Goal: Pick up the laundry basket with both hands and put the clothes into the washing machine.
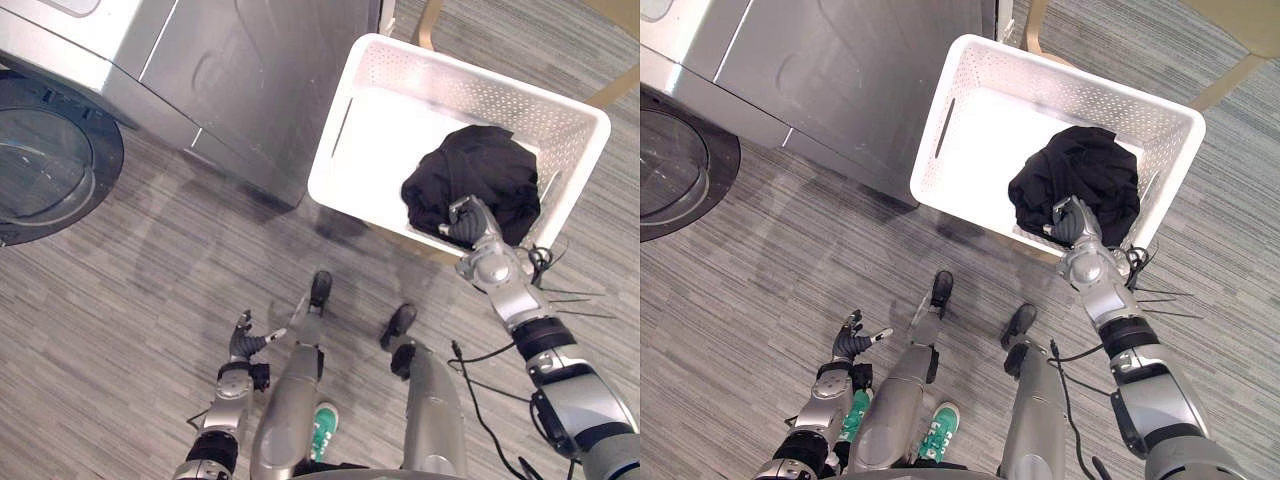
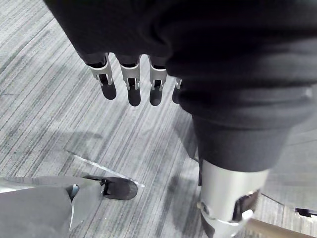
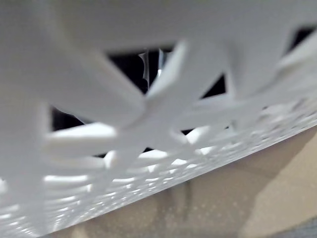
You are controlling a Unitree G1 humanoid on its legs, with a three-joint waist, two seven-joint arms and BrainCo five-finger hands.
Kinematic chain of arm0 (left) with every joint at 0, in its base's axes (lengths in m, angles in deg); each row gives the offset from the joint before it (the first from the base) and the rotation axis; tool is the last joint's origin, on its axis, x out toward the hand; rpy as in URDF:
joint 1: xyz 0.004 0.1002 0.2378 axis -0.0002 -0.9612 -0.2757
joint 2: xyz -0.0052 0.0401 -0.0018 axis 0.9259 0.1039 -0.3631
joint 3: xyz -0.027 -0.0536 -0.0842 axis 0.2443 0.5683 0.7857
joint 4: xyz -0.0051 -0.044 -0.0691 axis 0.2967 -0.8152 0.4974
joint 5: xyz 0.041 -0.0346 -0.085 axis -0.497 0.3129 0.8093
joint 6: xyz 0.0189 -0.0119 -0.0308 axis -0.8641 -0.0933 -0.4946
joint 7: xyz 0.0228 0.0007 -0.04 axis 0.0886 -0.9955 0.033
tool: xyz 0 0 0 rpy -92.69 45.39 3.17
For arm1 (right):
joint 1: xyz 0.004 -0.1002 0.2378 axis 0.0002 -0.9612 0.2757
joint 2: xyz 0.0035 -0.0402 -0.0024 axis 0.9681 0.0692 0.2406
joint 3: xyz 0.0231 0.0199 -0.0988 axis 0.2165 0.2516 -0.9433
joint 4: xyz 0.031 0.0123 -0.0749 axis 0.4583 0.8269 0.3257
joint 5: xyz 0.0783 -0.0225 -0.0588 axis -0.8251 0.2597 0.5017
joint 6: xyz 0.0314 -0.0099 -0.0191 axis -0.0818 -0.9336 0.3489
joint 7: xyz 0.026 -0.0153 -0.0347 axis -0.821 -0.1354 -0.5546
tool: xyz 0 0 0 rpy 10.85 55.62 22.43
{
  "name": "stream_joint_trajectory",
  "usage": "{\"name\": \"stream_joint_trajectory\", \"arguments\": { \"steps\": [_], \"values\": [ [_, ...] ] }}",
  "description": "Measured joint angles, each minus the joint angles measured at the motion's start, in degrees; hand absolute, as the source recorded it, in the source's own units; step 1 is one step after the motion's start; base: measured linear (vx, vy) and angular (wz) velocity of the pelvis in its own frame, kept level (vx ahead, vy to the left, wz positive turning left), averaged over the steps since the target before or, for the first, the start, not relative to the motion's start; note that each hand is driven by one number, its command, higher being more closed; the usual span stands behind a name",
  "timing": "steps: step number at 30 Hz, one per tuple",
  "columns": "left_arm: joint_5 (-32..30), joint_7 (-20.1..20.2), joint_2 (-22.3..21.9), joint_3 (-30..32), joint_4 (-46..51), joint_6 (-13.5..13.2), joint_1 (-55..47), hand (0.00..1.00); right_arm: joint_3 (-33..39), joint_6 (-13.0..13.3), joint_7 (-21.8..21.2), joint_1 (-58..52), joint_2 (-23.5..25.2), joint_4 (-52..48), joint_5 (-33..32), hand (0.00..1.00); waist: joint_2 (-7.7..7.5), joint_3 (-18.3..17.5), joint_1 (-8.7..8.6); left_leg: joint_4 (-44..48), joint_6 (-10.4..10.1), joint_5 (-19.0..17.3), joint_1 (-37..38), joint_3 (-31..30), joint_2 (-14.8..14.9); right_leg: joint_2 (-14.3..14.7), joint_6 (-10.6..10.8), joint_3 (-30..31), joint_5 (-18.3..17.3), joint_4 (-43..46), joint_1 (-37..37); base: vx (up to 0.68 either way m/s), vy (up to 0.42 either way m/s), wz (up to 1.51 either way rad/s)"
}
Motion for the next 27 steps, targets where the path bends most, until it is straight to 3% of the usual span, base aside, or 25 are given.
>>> {"name": "stream_joint_trajectory", "arguments": {
  "steps": [4, 8, 11, 14, 20, 24, 27],
  "values": [
    [-0.13, -0.01, 0.02, 0.23, -0.64, 0.75, -0.04, 0.0, 2.63, -0.04, 0.26, -6.66, 4.41, -11.26, 0.06, 1.0, 0.0, 0.0, -0.21, -0.01, -0.02, -0.02, 0.06, 0.01, 0.58, 1.11, 0.12, 0.13, 1.3, -2.24, 0.93, 0.02, -0.024, -0.09],
    [-0.14, -0.04, -0.14, 0.3, -1.22, 0.89, -0.14, 0.0, 7.18, 0.8, 3.3, -8.59, 11.37, -22.81, -0.12, 1.0, -0.02, -0.01, -0.8, -0.03, -0.08, -0.11, 1.44, 0.59, 0.82, 1.58, 0.16, 0.96, 1.79, -3.22, 2.03, -0.01, -0.027, -0.11],
    [-0.13, -0.11, -0.18, 1.05, -1.18, 1.06, -0.61, 0.0, 10.16, 3.8, 5.86, -8.72, 13.3, -30.78, -1.53, 1.0, -0.07, -0.05, -1.2, -0.03, -0.35, -0.33, 1.78, 1.0, 0.84, 1.64, 0.23, 1.34, 1.81, -3.26, 2.16, -0.02, -0.024, -0.07],
    [-0.12, -0.12, -0.21, 1.12, -1.13, 1.31, -2.27, 0.0, 11.75, 5.96, 7.77, -9.29, 14.29, -34.44, -2.49, 1.0, -1.12, -0.92, -1.66, -0.04, -0.24, -0.25, 2.19, 1.69, 0.84, 1.64, 0.32, 1.77, 1.9, -3.32, 2.32, 0.0, -0.021, -0.05],
    [-0.1, -0.08, -0.23, 1.04, -1.36, 1.68, -2.67, 0.0, 12.27, 6.35, 7.51, -10.46, 13.36, -33.96, -2.06, 1.0, -2.05, -1.53, -1.81, -0.07, -0.19, -0.23, 2.42, 1.82, 1.05, 2.31, 0.34, 2.28, 3.08, -5.05, 2.93, 0.0, -0.02, -0.07],
    [-0.11, -0.06, 0.18, 1.01, -2.21, 1.59, -2.71, 0.0, 10.97, 4.96, 6.8, -6.85, 5.93, -24.31, 1.6, 1.0, -2.05, -1.53, -2.08, -0.08, -0.15, -0.21, 2.2, 1.85, 1.16, 2.96, 0.68, 2.48, 5.05, -7.71, 3.82, -0.02, -0.005, -0.08],
    [-0.14, -0.06, 0.83, 1.02, -2.66, 1.58, -2.96, 0.0, 10.32, 3.73, 5.85, -4.87, 3.33, -19.35, 4.29, 1.0, -2.04, -1.53, -2.37, -0.08, -0.12, -0.19, 1.68, 1.66, 1.13, 3.09, 0.82, 2.4, 5.67, -8.5, 3.72, 0.0, 0.0, 0.0]
  ]
}}
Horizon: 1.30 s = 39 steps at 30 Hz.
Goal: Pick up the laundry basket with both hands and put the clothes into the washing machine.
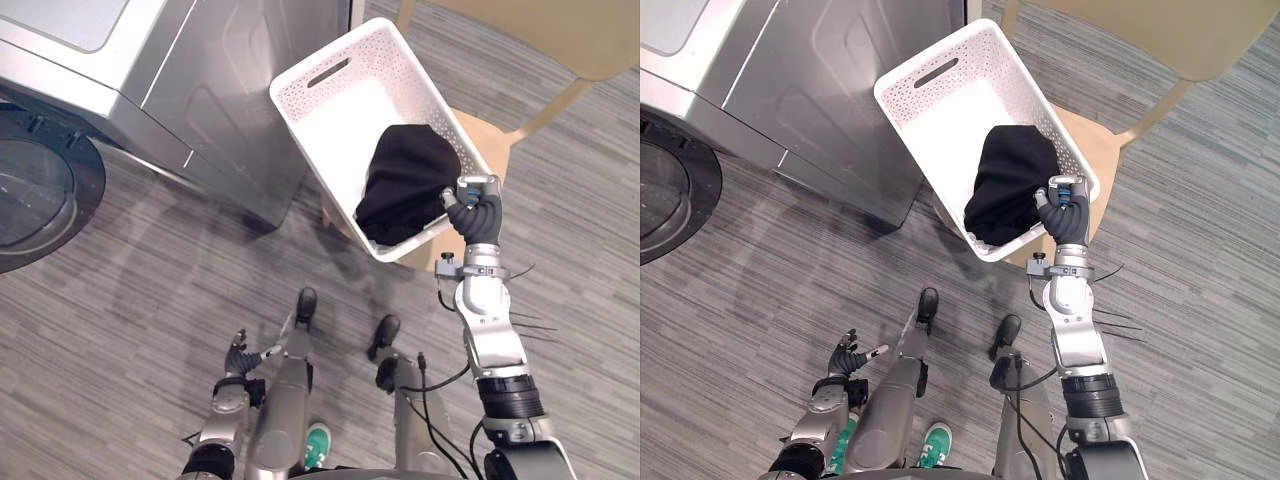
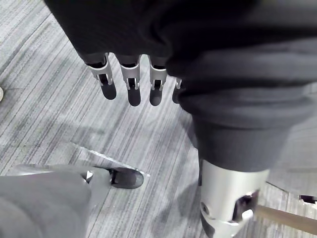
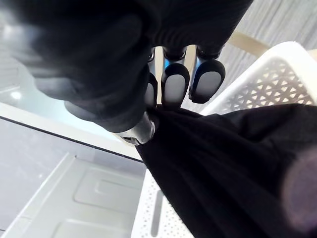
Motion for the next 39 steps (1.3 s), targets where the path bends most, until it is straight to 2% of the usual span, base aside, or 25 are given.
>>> {"name": "stream_joint_trajectory", "arguments": {
  "steps": [3, 7, 10, 13, 17, 18, 22, 25, 27, 33, 39],
  "values": [
    [-0.01, -0.03, 1.23, 0.01, -0.15, -0.03, -0.87, 0.0, -1.68, -0.98, -0.08, 1.49, -0.98, 2.5, 2.51, 1.0, 0.0, 0.0, -0.76, 0.0, 0.0, 0.0, -0.04, -0.1, -0.05, -0.02, -0.01, -0.04, 0.08, -0.1, 0.03, 0.0, -0.01, 0.0],
    [-0.03, -0.07, 1.68, 0.01, -0.18, -0.04, -0.99, 0.0, -1.62, -1.26, 0.13, 2.45, -0.58, 3.24, 2.67, 1.0, 0.01, 0.01, -0.74, 0.0, 0.01, 0.0, -0.04, -0.11, 0.03, 0.06, -0.02, 0.0, 0.07, -0.12, 0.0, 0.0, -0.037, -0.01],
    [0.0, -0.11, 1.39, 0.03, -0.13, -0.04, -0.99, 0.0, -0.42, -1.29, 0.62, 2.09, 2.11, 1.53, -0.13, 1.0, 0.02, 0.01, -0.76, 0.0, 0.0, -0.02, -0.04, -0.1, 0.04, 0.07, -0.01, 0.02, 0.05, -0.11, 0.0, 0.0, -0.041, -0.01],
    [0.01, -0.13, 0.99, 0.07, 0.14, -0.02, -1.0, 0.0, 0.98, -1.1, 1.4, -0.07, 5.08, -4.95, -3.04, 1.0, 0.02, 0.01, -0.69, 0.0, -0.01, -0.04, 0.07, -0.09, 0.04, 0.04, 0.07, 0.04, -0.12, 0.16, 0.03, 0.0, -0.011, 0.0],
    [0.02, -0.14, -0.15, 0.12, 0.37, 0.09, -1.08, 0.0, 1.33, 0.56, 1.73, -1.64, 7.84, -9.64, -6.74, 1.0, 0.02, 0.01, -0.66, 0.01, -0.01, -0.04, 1.48, 0.02, 0.0, 0.02, 0.12, 0.51, -0.26, 0.52, 1.26, 0.0, -0.039, 0.01],
    [0.02, -0.13, -0.41, 0.11, 0.39, 0.08, -1.13, 0.0, 1.24, 0.68, 1.7, -2.28, 8.04, -10.45, -6.83, 0.0, 0.02, 0.01, -0.61, 0.0, 0.02, -0.08, 2.02, 0.02, -0.01, 0.03, 0.14, 0.52, -0.31, 0.51, 1.8, -0.02, -0.043, 0.02],
    [0.01, -0.07, -0.32, 0.11, 0.34, 0.12, -1.26, 0.0, 0.45, 0.95, 0.77, -2.61, 6.75, -10.48, -6.63, 0.0, 0.04, 0.01, -0.75, -0.02, -0.02, -0.46, 2.15, -0.03, 0.06, 0.2, 0.16, 0.68, -0.3, 0.23, 1.99, -0.05, -0.031, -0.01],
    [-0.02, -0.02, 0.39, 0.09, 0.24, 0.12, -1.34, 0.0, -3.47, 0.81, -2.14, -0.74, 1.63, -7.85, -4.52, 0.0, 0.04, 0.01, -0.9, -0.03, 0.18, -0.59, 1.97, 0.01, 0.34, 0.6, 0.29, 0.76, 0.0, -0.86, 2.1, -0.05, -0.028, -0.05],
    [-0.02, -0.03, 0.66, 0.08, 0.22, 0.11, -1.35, 0.0, -4.64, 0.67, -2.67, 0.49, 0.22, -6.08, -3.73, 0.0, 0.04, 0.01, -0.88, -0.03, 0.18, -0.58, 1.97, 0.01, 0.38, 0.65, 0.4, 0.76, 0.22, -1.0, 2.12, -0.02, -0.015, -0.02],
    [-0.88, -0.07, 2.76, 0.04, -0.18, 0.04, -1.36, 0.0, -12.83, 0.18, -3.92, 10.54, -6.73, 3.38, 0.89, 0.0, 0.06, 0.03, -0.76, -0.01, 0.27, -0.15, 1.21, 0.04, 0.67, 1.34, -0.1, 0.72, 1.79, -2.79, 2.31, 0.01, -0.022, -0.01],
    [-0.94, -0.13, 3.54, 0.0, -0.26, -0.55, -1.34, 0.0, -19.62, -0.11, -4.88, 20.73, -11.23, 10.95, 4.76, 0.0, 0.16, 0.08, -0.08, 0.0, 0.3, -0.13, 1.19, -0.1, 0.66, 1.43, -0.1, 0.56, 1.78, -3.22, 2.49, 0.03, -0.03, 0.0]
  ]
}}
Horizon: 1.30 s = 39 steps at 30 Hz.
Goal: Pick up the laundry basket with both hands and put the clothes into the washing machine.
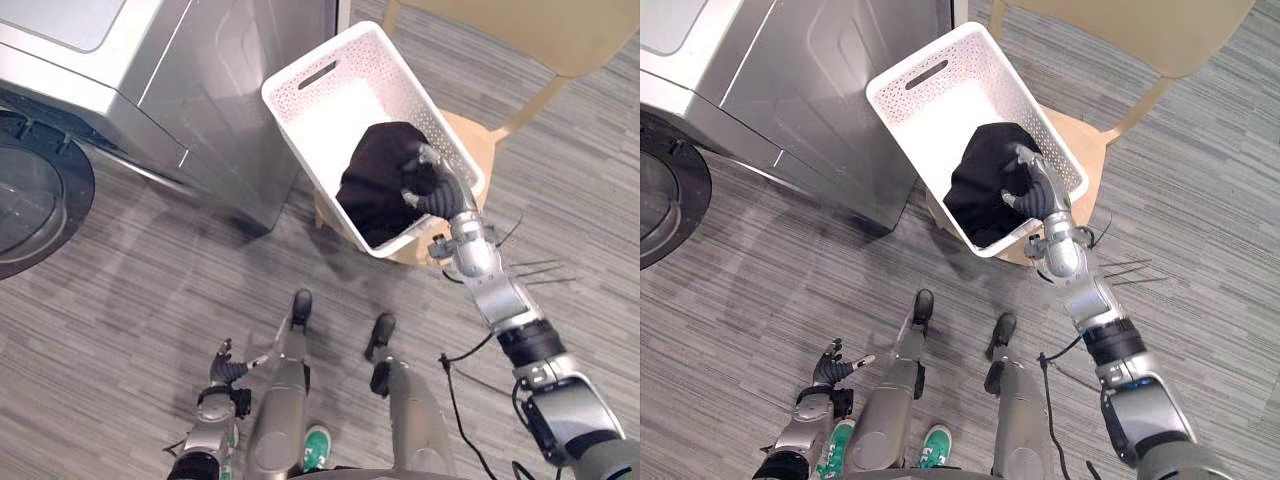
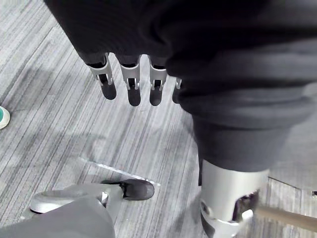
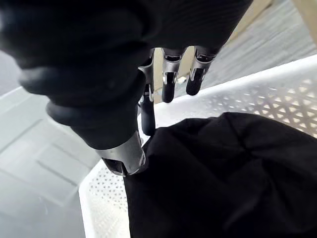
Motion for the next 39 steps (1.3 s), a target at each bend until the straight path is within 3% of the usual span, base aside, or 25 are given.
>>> {"name": "stream_joint_trajectory", "arguments": {
  "steps": [5, 11, 16, 17, 21, 25, 30, 36, 39],
  "values": [
    [0.01, -0.11, 0.05, -0.62, 0.03, -0.62, 0.49, 0.0, -2.33, -2.16, -0.04, 6.77, -1.21, 13.03, 1.89, 0.0, 0.91, 0.51, 1.07, 0.0, 0.0, 0.0, -0.02, -0.81, -0.02, 0.07, 0.0, -0.76, -0.01, -0.52, 0.64, 0.01, -0.034, 0.07],
    [0.3, -0.42, 0.04, -2.74, -1.12, -0.62, 3.01, 0.0, -0.72, -6.98, -0.5, 15.13, 1.45, 35.21, 2.12, 0.0, 3.58, 2.02, 3.68, 0.0, -0.08, 0.06, -0.26, -1.71, -0.02, 0.07, -0.03, -1.6, -0.06, -0.49, 0.95, -0.01, -0.035, 0.07],
    [1.08, -0.34, 0.15, -2.77, -1.68, -0.76, 4.74, 0.0, -0.39, -7.91, -1.66, 18.34, 1.67, 40.83, 2.2, 0.0, 4.48, 2.53, 4.15, 0.0, -0.27, 0.19, -2.75, -3.17, 0.01, 0.07, -0.05, -2.91, -0.2, -0.41, -0.79, -0.01, -0.04, 0.11],
    [1.14, -0.32, 0.14, -2.9, -1.81, -0.97, 5.0, 0.0, -0.4, -8.02, -2.37, 19.57, 1.63, 42.27, 2.24, 1.0, 4.5, 2.55, 4.3, 0.0, -0.35, 0.24, -3.59, -3.42, 0.0, 0.02, 0.03, -3.17, -0.32, -0.27, -1.48, -0.01, -0.041, 0.14],
    [1.76, -0.23, -0.29, -3.33, -2.07, -1.23, 5.43, 0.0, -1.07, -8.1, -2.38, 21.06, 1.07, 44.06, 3.59, 1.0, 4.84, 2.77, 5.76, 0.0, -0.4, 0.24, -5.33, -4.09, -0.36, -0.72, 0.09, -3.6, -1.6, 1.63, -3.71, 0.02, -0.031, 0.12],
    [2.3, -0.22, -1.37, -3.2, -2.45, -1.17, 6.13, 0.0, -2.24, -8.01, -1.0, 21.1, -0.63, 41.04, 4.83, 1.0, 5.08, 3.11, 5.88, 0.0, -0.48, 0.27, -6.48, -4.59, -0.95, -2.06, 0.09, -4.28, -4.06, 5.31, -5.71, 0.06, -0.046, 0.21],
    [2.31, -0.21, -4.06, -2.44, -2.47, -1.2, 6.71, 0.0, -2.97, -7.95, 0.19, 19.63, 0.94, 36.85, 1.35, 1.0, 4.85, 3.25, 5.78, 0.02, -0.64, 0.36, -6.27, -4.12, -0.94, -2.54, -0.35, -3.83, -5.83, 7.93, -6.69, 0.06, -0.066, 0.03],
    [2.3, -0.37, -5.54, -2.08, -2.09, -1.12, 6.66, 0.0, 2.56, -8.37, 0.77, 12.86, 5.09, 24.96, -1.35, 1.0, 3.71, 3.95, 5.39, 0.03, -0.65, 0.37, -3.14, -2.76, -0.68, -2.2, -0.57, -2.54, -5.95, 8.0, -4.25, 0.04, -0.063, -0.08],
    [2.29, -0.9, -5.6, -0.8, -1.87, -1.04, 6.56, 0.0, 7.72, -8.34, 3.4, 9.01, 7.19, 13.0, -2.54, 1.0, 2.87, 4.46, 4.67, 0.03, -0.65, 0.36, -1.3, -2.6, -0.39, -1.54, -0.6, -2.36, -5.91, 6.25, -1.65, -0.01, -0.054, -0.02]
  ]
}}
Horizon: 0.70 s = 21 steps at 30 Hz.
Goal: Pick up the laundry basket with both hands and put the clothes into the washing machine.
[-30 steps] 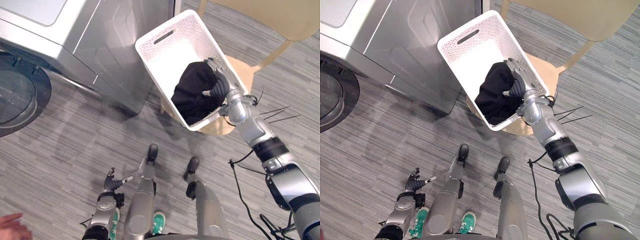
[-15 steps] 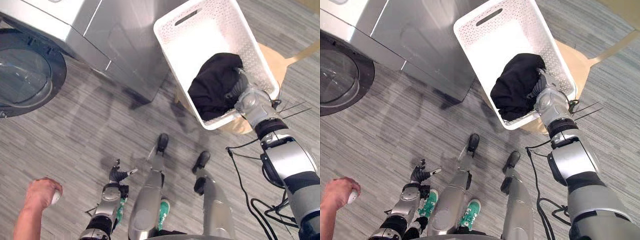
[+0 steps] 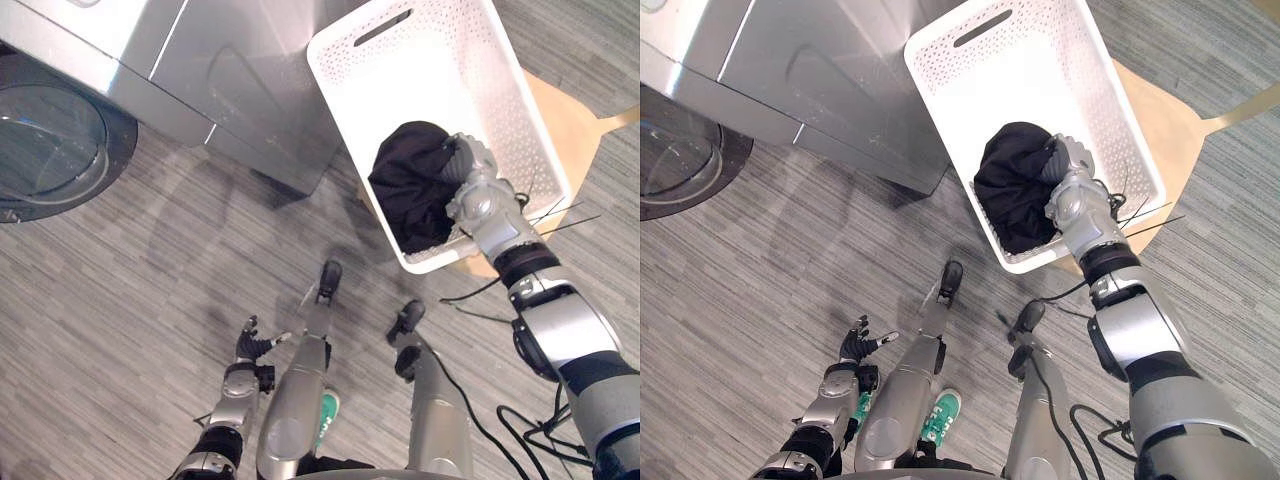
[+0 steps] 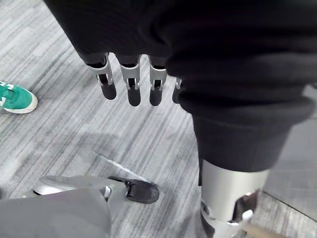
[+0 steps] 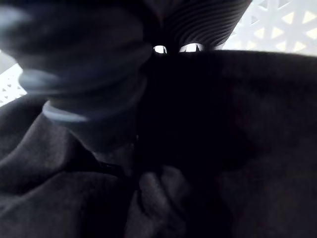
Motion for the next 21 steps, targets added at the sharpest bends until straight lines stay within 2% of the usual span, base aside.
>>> {"name": "stream_joint_trajectory", "arguments": {
  "steps": [1, 5, 6, 10, 13, 14, 16, 18, 21],
  "values": [
    [-0.01, -0.35, 0.02, 0.52, 0.12, 0.07, -0.26, 0.0, 1.92, 0.22, 1.35, -1.43, 0.83, -5.02, -0.47, 1.0, -0.02, 0.0, -0.59, 0.0, 0.0, -0.01, 0.5, -0.19, 0.08, 0.25, 0.0, 0.0, 0.03, -0.57, 0.86, -0.04, -0.039, 0.02],
    [-0.06, -0.53, 0.25, 1.25, 0.82, 0.39, -0.86, 0.0, 8.05, 1.15, 4.59, -6.38, 3.66, -18.92, -2.51, 1.0, -0.14, -0.06, -0.77, -0.01, -0.16, -0.37, 1.8, -0.15, 0.4, 0.81, 0.21, 0.37, 0.37, -1.61, 2.42, -0.05, -0.03, -0.02],
    [-0.07, -0.53, 0.29, 1.49, 1.08, 0.79, -1.62, 0.0, 10.02, 2.2, 5.73, -9.57, 5.62, -24.06, -4.32, 1.0, -0.38, -0.19, -1.05, -0.02, -0.11, -0.64, 2.66, -0.07, 0.4, 0.84, 0.33, 0.47, 0.44, -1.7, 3.32, -0.04, -0.022, -0.03],
    [-0.14, -0.52, 1.08, 2.67, 1.18, 1.84, -4.74, 0.0, 10.89, 4.99, 5.88, -18.47, 12.09, -33.77, -9.1, 1.0, -1.92, -1.13, -2.38, -0.02, 0.13, -1.3, 5.61, 0.81, 0.38, 0.9, 0.5, 1.0, 0.53, -2.29, 6.08, 0.0, -0.027, -0.07],
    [-0.23, -0.4, 1.86, 2.72, 0.66, 2.71, -7.34, 0.0, 10.82, 7.79, 5.19, -28.73, 17.14, -40.64, -14.57, 1.0, -3.78, -3.89, -3.31, -0.01, 0.28, -2.23, 8.25, 1.21, 0.44, 1.24, 0.7, 1.2, 0.6, -3.71, 9.24, 0.06, -0.028, -0.05],
    [-0.26, -0.29, 2.04, 2.7, 0.38, 3.24, -8.52, 0.0, 10.57, 9.07, 3.93, -32.14, 18.72, -42.04, -17.98, 1.0, -4.48, -5.65, -3.91, -0.01, 0.36, -2.69, 9.38, 1.44, 0.45, 1.43, 0.86, 1.44, 0.71, -4.51, 10.54, 0.08, -0.02, -0.07],
    [-0.26, -0.25, 2.31, 2.71, -0.34, 3.67, -9.77, 0.0, 9.76, 10.06, 2.01, -36.39, 19.92, -44.07, -21.33, 1.0, -5.35, -7.41, -4.03, -0.01, 0.43, -3.62, 12.21, 2.76, 0.52, 1.72, 1.08, 2.65, 0.87, -5.73, 13.1, 0.08, 0.002, -0.29],
    [-0.25, -0.23, 2.33, 2.7, -0.32, 3.97, -11.39, 0.0, 8.82, 11.38, 0.26, -39.88, 20.44, -45.77, -24.21, 1.0, -5.66, -9.63, -4.18, -0.01, 0.74, -4.58, 14.62, 4.38, 0.57, 2.02, 1.39, 4.06, 1.12, -7.11, 15.31, 0.06, 0.014, -0.42],
    [-0.24, -0.18, 2.45, 3.24, -0.33, 4.29, -13.96, 0.0, 7.46, 12.73, -3.19, -42.09, 20.49, -48.05, -27.53, 1.0, -5.74, -12.86, -5.18, -0.01, 1.0, -5.78, 17.35, 8.12, 1.13, 3.18, 1.48, 7.65, 3.69, -10.73, 17.59, 0.04, 0.019, -0.66]
  ]
}}
